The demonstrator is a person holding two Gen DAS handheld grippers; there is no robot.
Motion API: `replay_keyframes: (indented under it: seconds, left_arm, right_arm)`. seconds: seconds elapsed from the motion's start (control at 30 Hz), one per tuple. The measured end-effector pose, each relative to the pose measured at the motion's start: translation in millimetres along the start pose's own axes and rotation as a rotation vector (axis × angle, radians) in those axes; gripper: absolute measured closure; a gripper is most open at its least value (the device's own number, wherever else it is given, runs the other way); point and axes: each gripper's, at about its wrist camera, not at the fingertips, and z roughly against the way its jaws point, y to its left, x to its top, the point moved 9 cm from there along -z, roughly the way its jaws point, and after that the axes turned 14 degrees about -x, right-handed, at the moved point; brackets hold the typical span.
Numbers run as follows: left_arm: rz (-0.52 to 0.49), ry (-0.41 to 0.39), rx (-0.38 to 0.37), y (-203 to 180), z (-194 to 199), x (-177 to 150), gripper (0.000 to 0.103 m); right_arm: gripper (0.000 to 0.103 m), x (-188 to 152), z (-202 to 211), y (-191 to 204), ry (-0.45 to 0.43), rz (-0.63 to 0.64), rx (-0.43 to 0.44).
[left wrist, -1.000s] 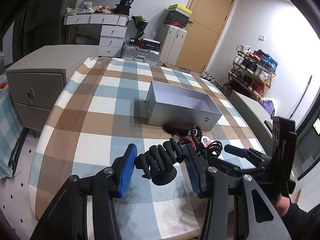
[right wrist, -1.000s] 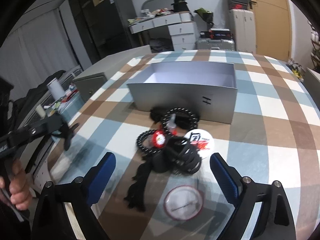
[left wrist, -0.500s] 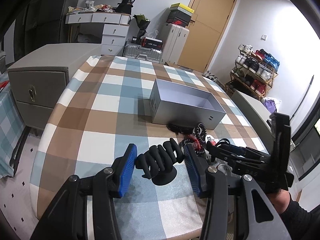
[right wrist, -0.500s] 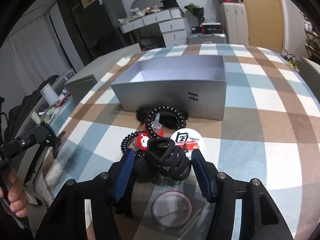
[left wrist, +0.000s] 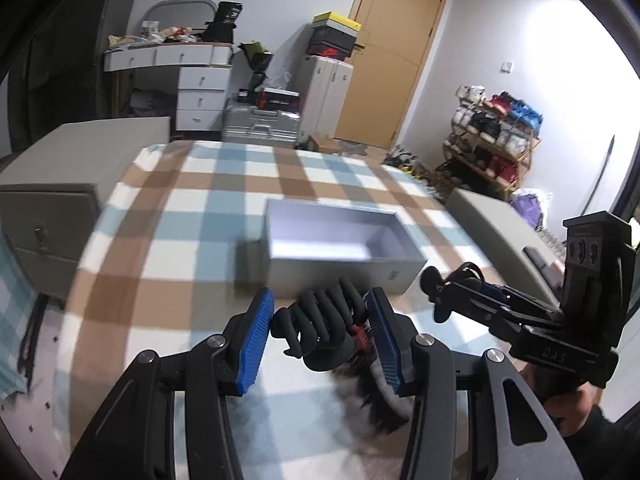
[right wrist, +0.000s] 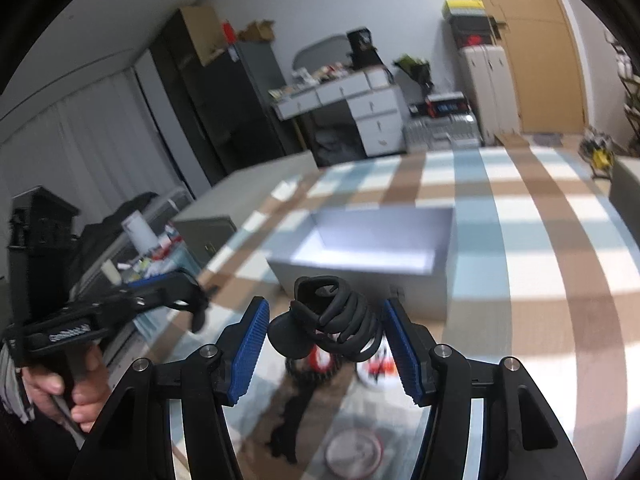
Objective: Organize jewelry
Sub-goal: 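Lift the black scrunchie with the left tool and carry it over the grey box, then lower the scrunchie into the grey box and open the left tool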
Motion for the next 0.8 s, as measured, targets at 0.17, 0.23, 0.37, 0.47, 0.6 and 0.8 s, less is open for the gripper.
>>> replay_keyframes:
  seconds: [0.17, 0.23, 0.37, 0.47, 0.6, 0.8]
  left_arm:
    - [-0.021, -0.013, -0.021, -4.0, -23.2, 25.6, 0.06]
    - [-0.025, -0.016, -0.022, -2.5, -32.4, 34.0, 0.06]
    - [-0.022, -0.009, -0.026, 3.2, -50.9, 45.8, 0.06]
    - [-0.02, 0.008, -0.028, 7.2, -65.7, 50.0, 0.06]
    - [0.007, 0.05, -0.042, 13.9, -86.5, 48.6, 0.06]
    - [0.036, 0.103, -0.062, 18.6, -103.4, 43.0, 0.06]
  right_arm:
    - [0.045, 31.8, -7.6, -1.5, -0.044, 0.004, 0.035]
    - [0.045, 43.6, -16.5, -4.6, -0.051, 0.005, 0.036]
    - [0.045, 57.2, -35.8, -12.8, -0.042, -0.01, 0.049]
    - [0.045, 63.0, -54.6, -19.2, -0.018, -0.02, 0.051]
    - [0.045, 63.9, -75.3, -24.6, 0.02, -0.027, 0.055]
    - [0.045, 58.4, -103.8, -30.1, 0.085, -0.025, 0.049]
